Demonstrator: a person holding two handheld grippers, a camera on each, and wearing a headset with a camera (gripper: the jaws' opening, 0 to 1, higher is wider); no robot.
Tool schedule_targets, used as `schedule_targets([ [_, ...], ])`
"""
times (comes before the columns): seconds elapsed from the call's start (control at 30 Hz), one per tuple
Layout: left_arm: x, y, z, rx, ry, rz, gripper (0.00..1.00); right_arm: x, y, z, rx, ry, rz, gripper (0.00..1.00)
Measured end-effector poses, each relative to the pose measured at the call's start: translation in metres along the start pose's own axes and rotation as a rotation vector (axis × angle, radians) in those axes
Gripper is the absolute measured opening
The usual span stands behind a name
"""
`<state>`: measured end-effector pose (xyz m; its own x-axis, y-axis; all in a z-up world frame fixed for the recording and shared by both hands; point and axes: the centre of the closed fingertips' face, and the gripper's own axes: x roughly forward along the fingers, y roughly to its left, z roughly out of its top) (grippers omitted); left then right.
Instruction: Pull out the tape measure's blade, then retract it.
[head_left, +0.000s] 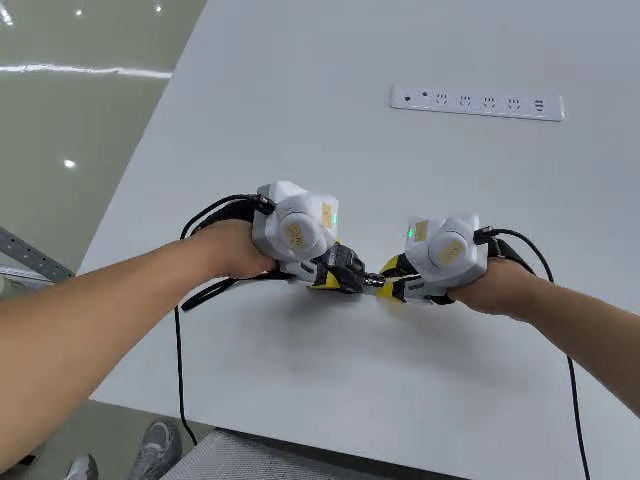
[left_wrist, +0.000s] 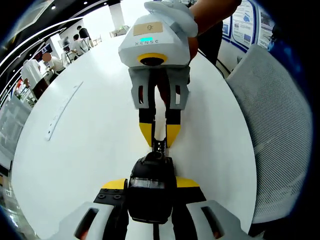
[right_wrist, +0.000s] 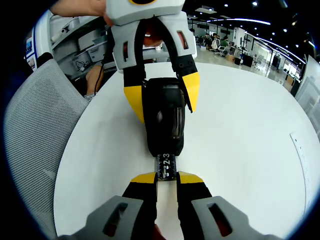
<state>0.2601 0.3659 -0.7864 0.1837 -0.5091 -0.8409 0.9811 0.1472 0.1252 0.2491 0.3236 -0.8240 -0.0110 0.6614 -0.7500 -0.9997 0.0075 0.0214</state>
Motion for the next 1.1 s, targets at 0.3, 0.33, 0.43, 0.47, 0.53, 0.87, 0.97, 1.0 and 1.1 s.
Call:
schedule_targets([
  [0.3, 0.0, -0.001, 0.002, 0.003, -0.004, -0.004, 0.29, -0.009, 0.001, -0.009, 0.005, 0.0, -0.005, 0.1],
  [0.33, 0.0, -0.002, 0.002, 0.003, -0.004, -0.004, 0.29, -0.01, 0.001, -0.01, 0.006, 0.001, -0.006, 0.1],
  [0.43, 0.0, -0.002, 0.003, 0.004, -0.004, -0.004, 0.29, -0.012, 0.0, -0.013, 0.008, 0.0, -0.008, 0.1],
  [0.47, 0.0, -0.002, 0.003, 0.003, -0.005, -0.004, 0.29, -0.013, 0.0, -0.014, 0.008, 0.001, -0.009, 0.1],
  [0.53, 0.0, -0.002, 0.003, 0.003, -0.004, -0.004, 0.29, -0.015, 0.0, -0.015, 0.01, 0.001, -0.01, 0.1],
  [0.87, 0.002, -0.002, 0.002, 0.007, 0.0, -0.009, 0.29, -0.022, 0.001, -0.024, 0.022, 0.0, -0.013, 0.1],
  [0.97, 0.002, -0.002, 0.003, 0.011, 0.003, -0.01, 0.29, -0.025, 0.002, -0.027, 0.025, 0.0, -0.013, 0.1],
  [1.0, 0.002, -0.001, 0.002, 0.012, 0.004, -0.01, 0.29, -0.025, 0.002, -0.028, 0.026, 0.001, -0.013, 0.1],
  [1.1, 0.004, -0.001, 0.002, 0.015, 0.007, -0.012, 0.29, -0.028, 0.002, -0.032, 0.029, 0.002, -0.013, 0.1],
])
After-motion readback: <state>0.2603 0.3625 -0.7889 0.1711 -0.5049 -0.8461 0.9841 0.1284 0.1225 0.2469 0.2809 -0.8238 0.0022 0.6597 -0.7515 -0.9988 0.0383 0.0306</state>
